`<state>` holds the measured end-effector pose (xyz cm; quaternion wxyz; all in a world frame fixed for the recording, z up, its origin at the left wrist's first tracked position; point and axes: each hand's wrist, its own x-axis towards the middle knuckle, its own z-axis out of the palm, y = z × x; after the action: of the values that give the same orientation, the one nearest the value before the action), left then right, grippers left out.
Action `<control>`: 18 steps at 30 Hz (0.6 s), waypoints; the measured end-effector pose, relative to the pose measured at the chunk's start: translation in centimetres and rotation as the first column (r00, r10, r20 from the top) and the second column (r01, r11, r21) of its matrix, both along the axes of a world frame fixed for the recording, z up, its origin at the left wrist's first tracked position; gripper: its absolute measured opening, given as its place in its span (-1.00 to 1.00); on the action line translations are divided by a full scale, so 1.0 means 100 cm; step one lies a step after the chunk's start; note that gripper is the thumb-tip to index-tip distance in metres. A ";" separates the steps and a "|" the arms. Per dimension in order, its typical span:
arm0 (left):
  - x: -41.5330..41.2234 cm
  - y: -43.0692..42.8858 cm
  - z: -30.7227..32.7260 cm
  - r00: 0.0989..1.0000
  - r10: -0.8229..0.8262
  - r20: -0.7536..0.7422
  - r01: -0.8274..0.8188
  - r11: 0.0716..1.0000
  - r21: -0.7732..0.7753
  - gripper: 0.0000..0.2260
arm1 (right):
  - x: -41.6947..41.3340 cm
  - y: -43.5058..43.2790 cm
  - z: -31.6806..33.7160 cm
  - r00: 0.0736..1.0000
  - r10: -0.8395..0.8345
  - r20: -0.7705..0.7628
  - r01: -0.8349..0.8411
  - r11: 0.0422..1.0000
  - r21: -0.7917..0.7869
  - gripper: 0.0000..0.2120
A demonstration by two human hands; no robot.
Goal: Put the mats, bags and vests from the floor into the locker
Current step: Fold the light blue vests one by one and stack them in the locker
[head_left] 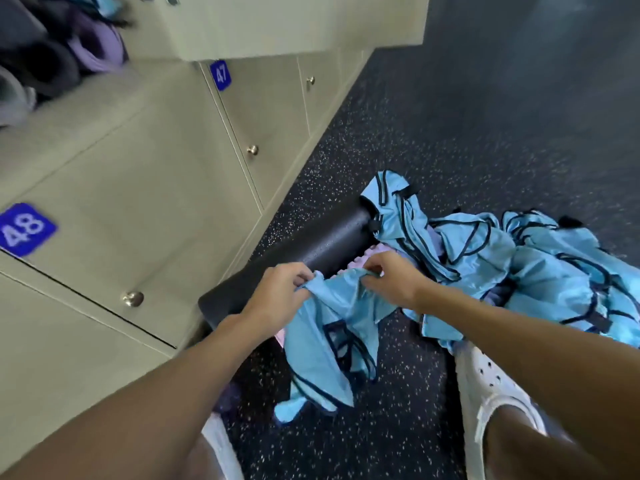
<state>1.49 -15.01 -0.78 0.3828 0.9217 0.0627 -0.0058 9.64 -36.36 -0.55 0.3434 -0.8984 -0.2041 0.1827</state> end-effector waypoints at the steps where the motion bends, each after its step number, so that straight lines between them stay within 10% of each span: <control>1: 0.005 0.002 0.022 0.999 0.009 0.042 -0.008 1.000 -0.017 -0.76 | 0.003 0.000 0.023 0.999 0.007 0.039 -0.008 1.000 0.020 -0.78; 8: 0.014 0.006 0.167 0.958 0.072 0.276 -0.064 0.997 -0.036 -0.75 | 0.015 -0.003 0.176 0.967 -0.061 0.248 0.010 0.979 0.205 -0.81; 18: -0.032 -0.012 0.252 0.951 0.005 0.310 0.058 0.979 -0.194 -0.57 | -0.026 0.032 0.263 0.982 -0.164 -0.094 0.183 0.696 0.694 -0.89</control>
<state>-1.69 -16.23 24.40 0.4787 0.8687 -0.0112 0.1268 7.02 -33.14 25.71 0.6756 -0.7144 -0.1681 0.0702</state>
